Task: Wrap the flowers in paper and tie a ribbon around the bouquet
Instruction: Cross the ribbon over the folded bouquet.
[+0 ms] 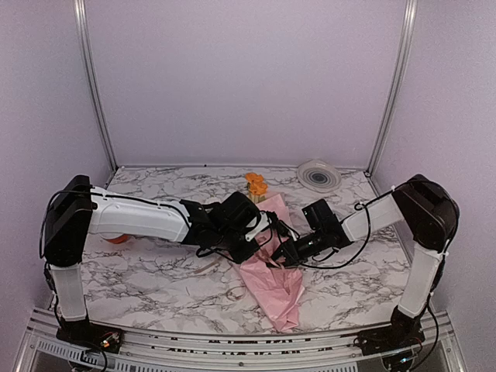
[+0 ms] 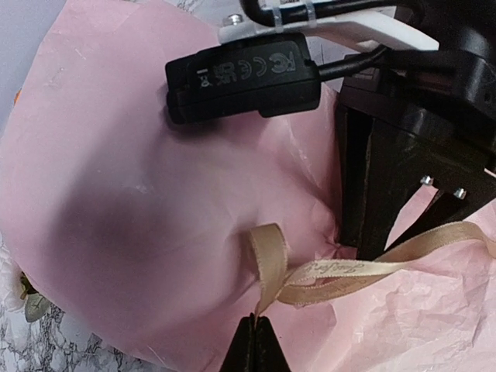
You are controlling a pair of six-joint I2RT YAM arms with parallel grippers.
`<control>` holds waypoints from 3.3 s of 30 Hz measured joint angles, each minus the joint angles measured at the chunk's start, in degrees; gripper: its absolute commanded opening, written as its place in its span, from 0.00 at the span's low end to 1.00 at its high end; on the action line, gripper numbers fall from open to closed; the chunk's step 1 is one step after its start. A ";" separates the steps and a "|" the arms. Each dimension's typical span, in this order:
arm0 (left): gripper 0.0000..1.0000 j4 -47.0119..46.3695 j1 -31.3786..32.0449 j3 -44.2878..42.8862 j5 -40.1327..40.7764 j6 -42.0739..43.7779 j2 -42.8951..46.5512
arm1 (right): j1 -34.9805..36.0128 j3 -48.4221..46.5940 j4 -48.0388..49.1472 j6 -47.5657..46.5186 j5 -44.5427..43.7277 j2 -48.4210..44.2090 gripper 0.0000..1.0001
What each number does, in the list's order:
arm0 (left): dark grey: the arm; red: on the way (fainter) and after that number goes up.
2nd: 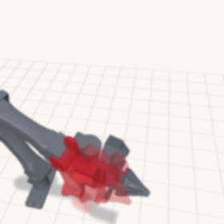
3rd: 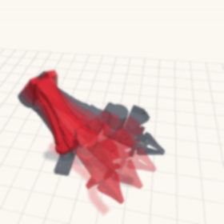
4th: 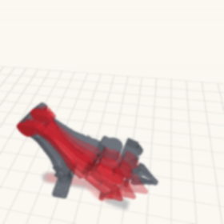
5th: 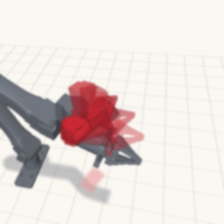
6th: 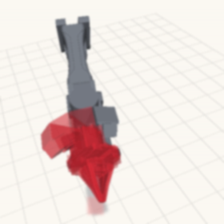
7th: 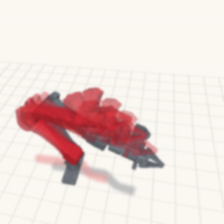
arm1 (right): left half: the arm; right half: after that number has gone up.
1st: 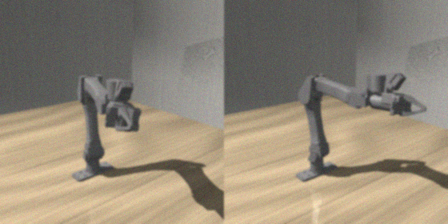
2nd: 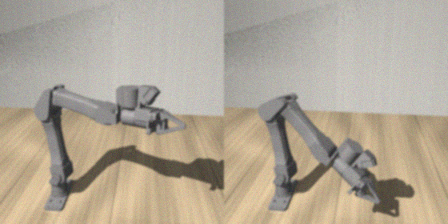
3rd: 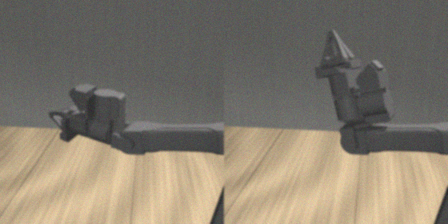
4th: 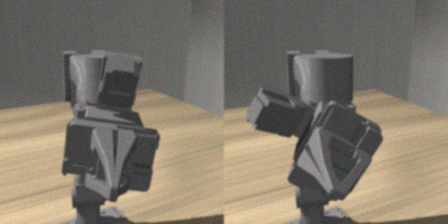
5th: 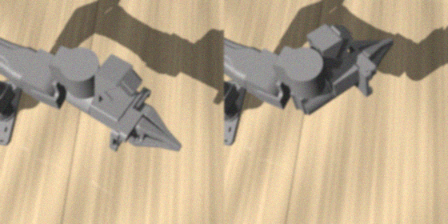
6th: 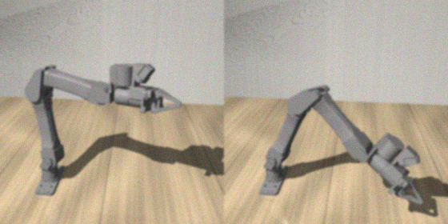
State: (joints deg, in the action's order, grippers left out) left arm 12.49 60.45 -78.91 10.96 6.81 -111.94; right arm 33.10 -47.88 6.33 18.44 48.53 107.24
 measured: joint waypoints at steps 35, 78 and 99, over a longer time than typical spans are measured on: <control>0.00 -1.53 1.77 4.74 -17.62 5.44 9.46 | -1.14 -1.92 -10.12 -2.21 -9.86 -3.78 0.23; 0.00 -17.75 4.04 17.70 -0.13 -11.98 19.52 | -1.20 -2.67 -10.73 -5.09 -9.46 -2.40 0.22; 0.00 -24.70 11.98 36.28 12.66 -11.30 35.80 | -1.22 -2.78 -10.71 -5.18 -9.01 -2.12 0.22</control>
State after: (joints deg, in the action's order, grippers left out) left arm -12.21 72.42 -42.63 23.62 -4.49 -76.14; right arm 31.88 -50.65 -4.38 13.26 39.53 105.12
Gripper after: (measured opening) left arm 0.004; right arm 0.218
